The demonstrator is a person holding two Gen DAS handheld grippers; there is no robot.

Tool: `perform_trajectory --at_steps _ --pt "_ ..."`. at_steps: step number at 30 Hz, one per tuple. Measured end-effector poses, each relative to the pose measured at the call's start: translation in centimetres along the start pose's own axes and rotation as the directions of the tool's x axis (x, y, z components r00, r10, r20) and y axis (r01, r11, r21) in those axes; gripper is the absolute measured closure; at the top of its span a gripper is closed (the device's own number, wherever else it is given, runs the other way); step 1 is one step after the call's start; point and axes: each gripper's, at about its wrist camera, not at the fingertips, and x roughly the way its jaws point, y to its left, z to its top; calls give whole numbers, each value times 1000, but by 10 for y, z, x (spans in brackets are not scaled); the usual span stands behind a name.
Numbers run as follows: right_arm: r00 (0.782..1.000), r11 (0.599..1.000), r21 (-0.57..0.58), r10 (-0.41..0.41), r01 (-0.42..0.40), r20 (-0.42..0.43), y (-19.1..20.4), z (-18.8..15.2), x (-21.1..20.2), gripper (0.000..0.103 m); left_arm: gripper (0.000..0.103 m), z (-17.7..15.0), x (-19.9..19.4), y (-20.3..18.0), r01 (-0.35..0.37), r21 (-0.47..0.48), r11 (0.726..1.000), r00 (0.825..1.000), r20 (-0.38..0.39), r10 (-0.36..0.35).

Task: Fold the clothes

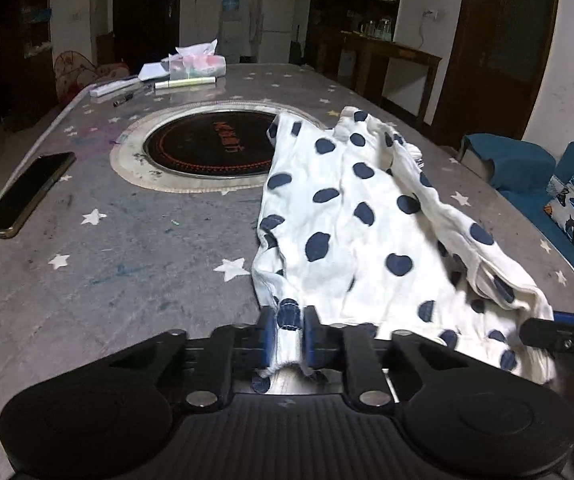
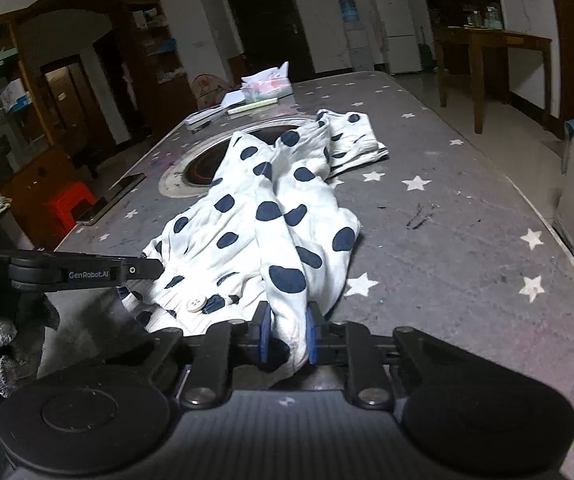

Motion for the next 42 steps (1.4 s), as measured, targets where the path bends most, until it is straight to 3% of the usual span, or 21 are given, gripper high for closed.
perform_trajectory --at_steps 8,14,19,25,28,30,36,42 --pt "985 984 -69 162 -166 -58 8 -8 -26 89 92 -30 -71 7 3 1 1000 998 60 -3" --pt "936 941 -116 293 -319 -194 24 -34 -51 89 92 -68 -117 15 -3 16 1000 1000 25 2" --pt "906 920 -130 324 -369 -272 30 -51 -69 85 90 -98 -133 21 40 37 999 998 -54 -38" --pt "914 919 -144 328 -367 -239 26 -29 -81 82 74 -91 -143 25 45 46 998 999 -20 -44" --pt "924 919 -164 326 -359 -199 27 -9 -82 81 73 -82 -147 25 42 53 998 999 13 -43" --pt "935 922 -184 310 -339 -170 29 7 -79 78 67 -77 -150 26 41 58 997 998 35 -43" --pt "976 952 -221 199 -213 -86 28 64 -32 78 65 -55 -140 23 44 62 997 995 83 -49" --pt "990 972 -191 132 -140 -53 26 117 31 77 65 -43 -100 12 76 45 996 996 46 -78"
